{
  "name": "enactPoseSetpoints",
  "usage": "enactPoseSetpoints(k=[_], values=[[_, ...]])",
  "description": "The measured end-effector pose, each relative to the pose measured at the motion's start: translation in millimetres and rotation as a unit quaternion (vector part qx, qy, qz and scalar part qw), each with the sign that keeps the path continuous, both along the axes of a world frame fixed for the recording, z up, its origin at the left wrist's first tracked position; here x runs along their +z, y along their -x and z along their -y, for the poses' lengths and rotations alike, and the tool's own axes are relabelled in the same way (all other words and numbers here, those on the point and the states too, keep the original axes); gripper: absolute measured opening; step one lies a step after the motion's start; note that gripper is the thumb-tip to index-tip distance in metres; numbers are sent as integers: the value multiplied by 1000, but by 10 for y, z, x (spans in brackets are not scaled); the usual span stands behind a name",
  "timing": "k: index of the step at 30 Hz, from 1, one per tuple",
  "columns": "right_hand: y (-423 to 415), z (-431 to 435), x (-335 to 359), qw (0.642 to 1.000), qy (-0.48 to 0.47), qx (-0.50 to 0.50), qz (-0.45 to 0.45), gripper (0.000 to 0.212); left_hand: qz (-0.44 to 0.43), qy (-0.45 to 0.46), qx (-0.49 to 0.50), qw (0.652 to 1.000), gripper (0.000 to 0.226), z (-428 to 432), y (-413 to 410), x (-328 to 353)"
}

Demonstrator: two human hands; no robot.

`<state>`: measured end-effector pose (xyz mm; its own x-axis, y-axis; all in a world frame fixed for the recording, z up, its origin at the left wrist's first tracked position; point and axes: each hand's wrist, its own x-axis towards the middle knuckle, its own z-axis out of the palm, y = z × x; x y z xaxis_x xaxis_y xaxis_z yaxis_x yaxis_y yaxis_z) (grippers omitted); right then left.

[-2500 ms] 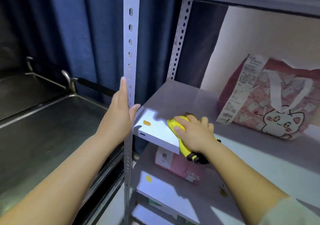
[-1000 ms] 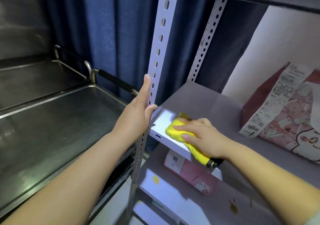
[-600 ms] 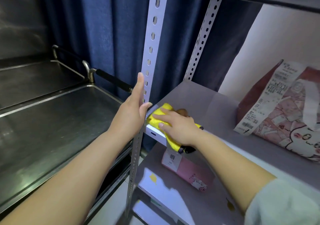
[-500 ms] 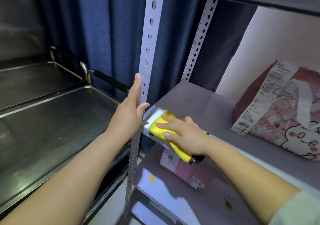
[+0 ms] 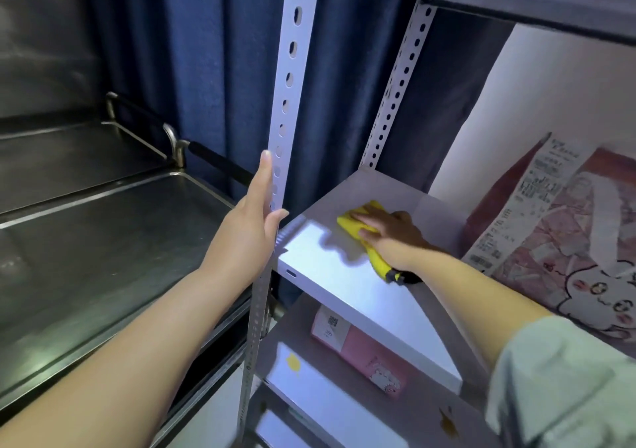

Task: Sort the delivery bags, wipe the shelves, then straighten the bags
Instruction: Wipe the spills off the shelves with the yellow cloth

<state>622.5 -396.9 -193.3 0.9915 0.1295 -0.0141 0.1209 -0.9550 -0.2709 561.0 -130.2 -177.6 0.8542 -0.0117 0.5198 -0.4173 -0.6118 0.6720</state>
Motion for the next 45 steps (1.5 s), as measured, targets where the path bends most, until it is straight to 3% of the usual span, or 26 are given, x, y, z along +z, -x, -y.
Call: enactPoseSetpoints(k=[4, 6, 8, 10, 12, 14, 17, 21, 24, 28, 30, 35, 42, 45], values=[[-451, 71, 67, 991, 9, -132, -5, 37, 15, 7, 10, 1000, 83, 19, -11, -32], [-537, -87, 73, 989, 19, -144, -18, 38, 15, 7, 15, 1000, 82, 29, -11, -44], [-446, -349, 35, 997, 37, -66, 2, 37, 15, 6, 23, 1000, 80, 45, -1, -47], [-238, -601, -23, 996, 50, 77, 17, 39, 17, 3, 28, 999, 79, 54, 6, -49], [-73, -686, -102, 983, 9, 184, -7, 43, 23, 3, 29, 999, 78, 64, 7, -47], [-82, -588, -123, 975, -28, 220, -21, 43, 25, 4, 31, 999, 78, 72, 10, -46], [-423, -326, -79, 989, 1, 148, 22, 39, 15, 4, 36, 999, 80, 75, 21, -35], [-1028, 107, 39, 997, 52, -52, -3, 38, 8, 2, 41, 999, 82, 73, 38, -37], [-1136, 61, 20, 992, 82, -93, -4, 37, 10, 3, 54, 998, 84, 80, 27, -35], [-732, -398, -16, 1000, 9, 11, 19, 35, 10, 9, 63, 998, 80, 116, 40, -42], [-399, -527, -37, 996, 28, 80, 23, 37, 10, 13, 64, 998, 79, 116, 42, -50], [382, -222, -15, 976, -10, 218, -6, 43, 2, 27, 49, 998, 76, 123, 73, -75], [732, 67, 23, 998, -58, 23, 13, 30, -20, 3, 2, 1000, 76, 137, 195, -184], [898, -52, 18, 999, -1, -32, 35, 36, -25, -14, -7, 1000, 72, 151, 306, -223]])
